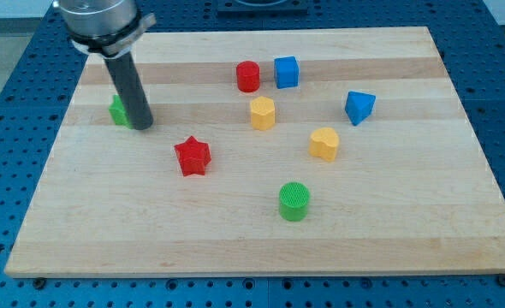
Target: Move the green star slightly to the left
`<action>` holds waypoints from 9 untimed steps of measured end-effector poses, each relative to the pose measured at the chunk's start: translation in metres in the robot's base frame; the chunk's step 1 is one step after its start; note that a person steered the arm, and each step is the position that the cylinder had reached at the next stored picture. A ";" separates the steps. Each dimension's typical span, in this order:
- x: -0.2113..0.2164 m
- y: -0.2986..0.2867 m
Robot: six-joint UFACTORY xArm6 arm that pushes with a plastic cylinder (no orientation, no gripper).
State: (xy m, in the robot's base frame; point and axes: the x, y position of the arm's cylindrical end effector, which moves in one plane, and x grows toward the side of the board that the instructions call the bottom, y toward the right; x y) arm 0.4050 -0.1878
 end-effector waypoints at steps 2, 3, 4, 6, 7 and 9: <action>-0.002 -0.006; -0.009 0.021; -0.015 0.026; -0.045 0.016; -0.045 0.007; -0.029 0.007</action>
State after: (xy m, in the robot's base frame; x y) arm 0.3758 -0.1812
